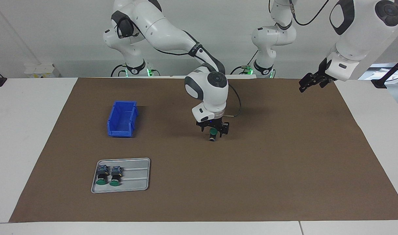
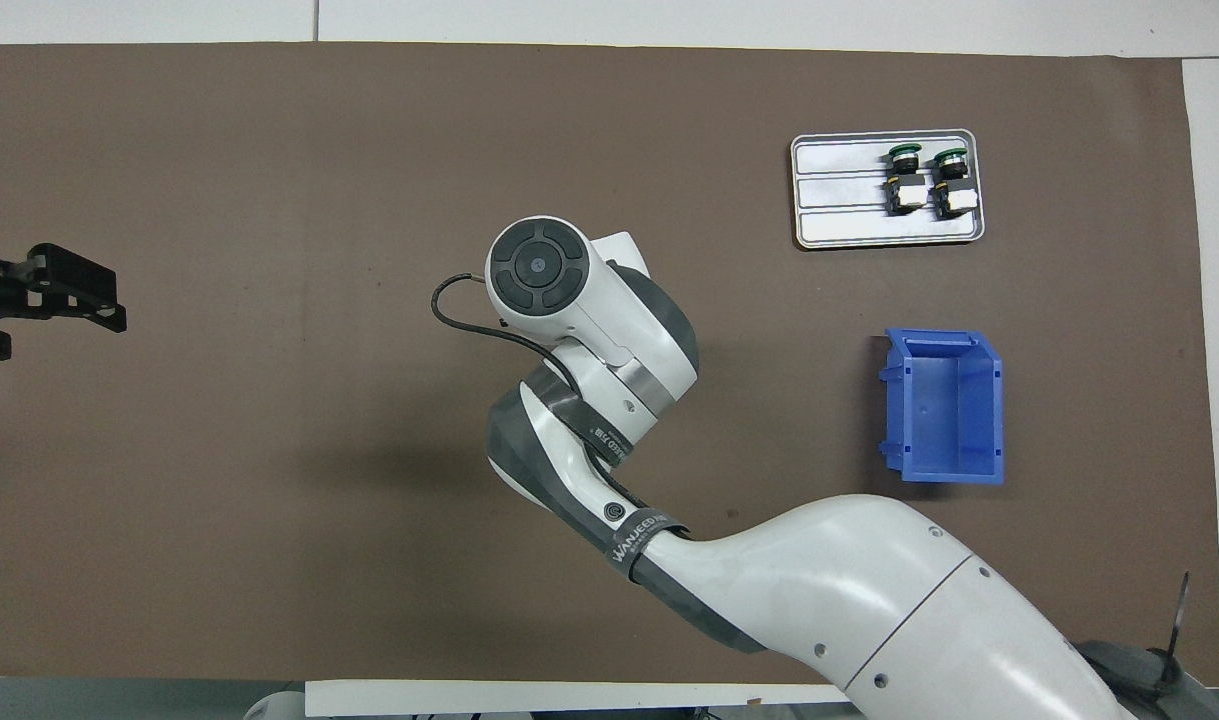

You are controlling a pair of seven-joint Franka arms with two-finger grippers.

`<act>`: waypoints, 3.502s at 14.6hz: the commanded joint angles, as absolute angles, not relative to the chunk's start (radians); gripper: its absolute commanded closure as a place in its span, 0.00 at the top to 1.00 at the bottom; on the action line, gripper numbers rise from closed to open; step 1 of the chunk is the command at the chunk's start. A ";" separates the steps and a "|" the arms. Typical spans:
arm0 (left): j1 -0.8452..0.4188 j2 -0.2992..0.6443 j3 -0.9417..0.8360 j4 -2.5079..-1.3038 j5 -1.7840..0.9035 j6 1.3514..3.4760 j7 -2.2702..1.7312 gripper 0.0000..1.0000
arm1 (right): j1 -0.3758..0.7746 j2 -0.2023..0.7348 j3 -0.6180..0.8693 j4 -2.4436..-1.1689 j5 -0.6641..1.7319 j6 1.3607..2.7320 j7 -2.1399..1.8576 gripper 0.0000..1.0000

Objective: Place and press button with both arms

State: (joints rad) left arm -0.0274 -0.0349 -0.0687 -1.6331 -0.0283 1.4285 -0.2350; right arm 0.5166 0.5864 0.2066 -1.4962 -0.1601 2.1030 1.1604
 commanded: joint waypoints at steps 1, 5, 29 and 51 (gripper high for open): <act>-0.015 -0.015 -0.071 -1.591 -0.023 1.388 -0.213 0.99 | 0.495 0.555 0.244 -1.548 -0.155 2.128 1.140 0.79; -0.014 -0.021 -0.064 -1.605 -0.023 1.393 -0.210 1.00 | 0.483 0.555 0.247 -1.548 -0.147 2.128 1.105 0.55; 0.023 -0.028 -0.058 -1.631 0.041 1.502 -0.040 0.99 | -0.193 -0.222 0.218 -2.259 0.023 1.966 -0.210 0.02; 0.012 -0.040 -0.060 -1.654 0.040 1.486 -0.052 1.00 | -0.187 -0.121 0.218 -2.395 0.074 2.186 -0.122 0.13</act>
